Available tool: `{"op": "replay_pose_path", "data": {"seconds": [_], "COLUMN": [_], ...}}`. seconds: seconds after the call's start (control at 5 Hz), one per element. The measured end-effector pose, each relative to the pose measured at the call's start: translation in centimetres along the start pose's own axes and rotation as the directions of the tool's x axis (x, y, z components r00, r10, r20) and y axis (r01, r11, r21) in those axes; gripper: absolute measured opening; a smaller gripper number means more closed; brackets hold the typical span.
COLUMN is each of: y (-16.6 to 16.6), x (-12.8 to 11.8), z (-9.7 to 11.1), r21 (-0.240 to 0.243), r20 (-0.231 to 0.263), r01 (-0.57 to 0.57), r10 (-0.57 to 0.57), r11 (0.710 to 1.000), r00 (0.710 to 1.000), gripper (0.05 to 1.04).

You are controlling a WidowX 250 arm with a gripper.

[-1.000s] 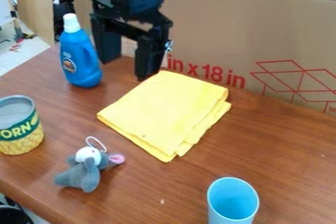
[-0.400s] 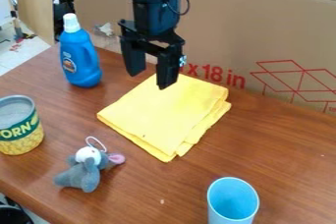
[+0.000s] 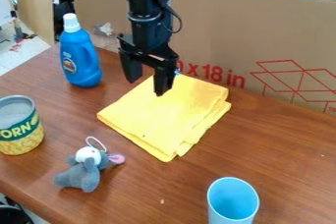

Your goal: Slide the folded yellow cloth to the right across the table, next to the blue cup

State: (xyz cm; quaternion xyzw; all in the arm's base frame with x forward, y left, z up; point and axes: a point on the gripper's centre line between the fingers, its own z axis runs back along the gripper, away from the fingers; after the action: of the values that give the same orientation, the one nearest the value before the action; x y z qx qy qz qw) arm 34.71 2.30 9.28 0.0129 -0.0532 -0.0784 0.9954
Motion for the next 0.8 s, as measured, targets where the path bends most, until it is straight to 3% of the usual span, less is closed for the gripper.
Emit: {"op": "replay_pose_path", "data": {"seconds": [0.2,0.6,0.8], "y": [0.8,1.0,0.9], "x": [0.5,0.1,0.2], "z": [-1.8,-5.7,-6.6], "r21": [-0.059,-0.069,-0.086], "r20": [0.029,-0.039,-0.056], "r01": [-0.005,-0.007,-0.006], "r10": [0.007,0.004,0.001], "r11": [0.998,0.998,0.996], "r00": [1.0,0.999,0.998], "gripper": [1.003,1.003,1.003]}}
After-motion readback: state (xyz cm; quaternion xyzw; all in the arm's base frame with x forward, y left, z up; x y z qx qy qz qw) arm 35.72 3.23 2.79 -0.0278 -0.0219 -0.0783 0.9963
